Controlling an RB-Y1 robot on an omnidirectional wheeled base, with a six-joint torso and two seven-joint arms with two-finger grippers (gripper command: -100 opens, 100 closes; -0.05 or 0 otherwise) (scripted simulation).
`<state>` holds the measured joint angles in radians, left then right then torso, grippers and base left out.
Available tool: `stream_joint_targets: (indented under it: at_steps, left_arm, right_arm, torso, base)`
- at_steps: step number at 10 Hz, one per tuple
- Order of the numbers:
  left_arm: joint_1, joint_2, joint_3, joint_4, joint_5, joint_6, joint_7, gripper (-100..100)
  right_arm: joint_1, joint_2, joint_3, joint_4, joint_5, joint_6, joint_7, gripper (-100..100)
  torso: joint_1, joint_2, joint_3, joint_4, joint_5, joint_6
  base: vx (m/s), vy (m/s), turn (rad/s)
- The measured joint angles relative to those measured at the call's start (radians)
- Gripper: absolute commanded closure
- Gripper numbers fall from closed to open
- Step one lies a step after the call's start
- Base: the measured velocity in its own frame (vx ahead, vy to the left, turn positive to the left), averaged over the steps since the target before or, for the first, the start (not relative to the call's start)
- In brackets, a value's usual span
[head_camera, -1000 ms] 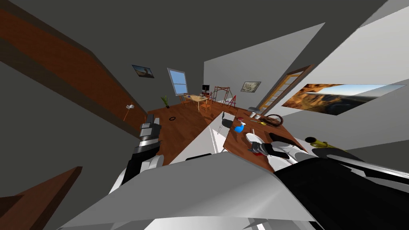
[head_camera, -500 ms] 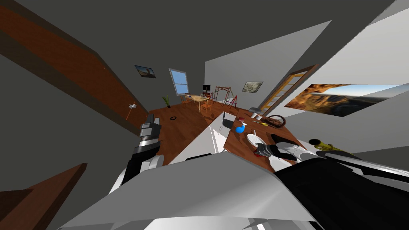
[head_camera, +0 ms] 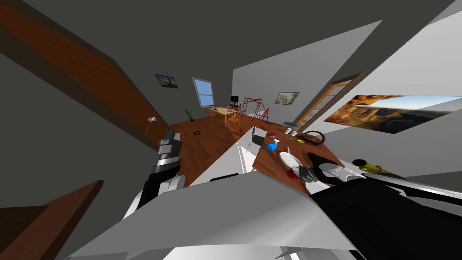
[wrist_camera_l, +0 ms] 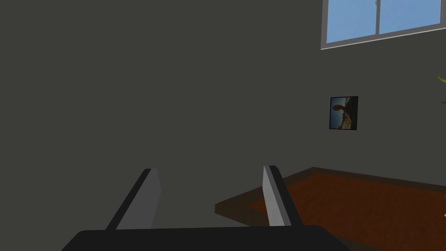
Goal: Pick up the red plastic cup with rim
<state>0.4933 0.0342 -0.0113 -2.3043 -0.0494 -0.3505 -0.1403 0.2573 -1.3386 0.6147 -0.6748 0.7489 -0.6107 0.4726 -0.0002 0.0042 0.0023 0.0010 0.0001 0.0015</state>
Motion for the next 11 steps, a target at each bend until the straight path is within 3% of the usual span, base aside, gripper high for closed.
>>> stream_joint_targets:
  at_steps: [1,2,3,5,6,10,11]
  left_arm:
    - [0.0,0.0,0.0,0.0,0.0,0.0,0.0,0]
    - [0.0,0.0,0.0,0.0,0.0,0.0,0.0,0]
    - [0.0,0.0,0.0,0.0,0.0,0.0,0.0,0]
    - [0.0,0.0,0.0,0.0,0.0,0.0,0.0,0]
    - [0.0,0.0,0.0,0.0,0.0,0.0,0.0,0]
    - [0.0,0.0,0.0,0.0,0.0,0.0,0.0,0]
    - [0.0,0.0,0.0,0.0,0.0,0.0,0.0,0]
  right_arm:
    - [0.021,-0.014,-0.001,-0.026,-0.004,0.007,-0.006,-100]
    - [0.024,-0.016,-0.002,-0.03,-0.005,0.01,-0.008,0]
    - [0.024,-0.016,-0.002,-0.029,-0.005,0.01,-0.008,-100]
    - [0.033,0.02,-0.001,-0.019,-0.004,0.032,0.003,-100]
    - [0.034,0.021,-0.002,-0.021,-0.005,0.037,0.004,100]
    - [0.034,0.021,-0.002,-0.02,-0.005,0.036,0.002,100]
    - [0.034,0.022,-0.002,-0.02,-0.005,0.036,0.002,0]
  torso:
    - [0.001,0.0,0.0,0.0,0.0,0.0]
    - [0.001,-0.001,-0.001,0.0,0.0,0.0]
    - [0.001,-0.001,-0.001,0.0,0.0,0.0]
    - [-0.003,-0.003,-0.002,-0.001,-0.001,0.0]
    - [-0.002,-0.002,-0.001,-0.001,-0.001,0.0]
    - [0.001,-0.002,-0.001,-0.001,0.0,-0.001]
    - [0.001,-0.002,-0.001,-0.001,0.0,-0.001]
  base:
    - [0.0,0.0,0.0]
    - [0.0,0.0,0.0]
    - [0.016,-0.027,0.054]
    - [0.02,-0.053,0.051]
    - [0.002,-0.006,-0.001]
    - [0.0,0.0,-0.004]
    - [0.0,0.0,0.0]
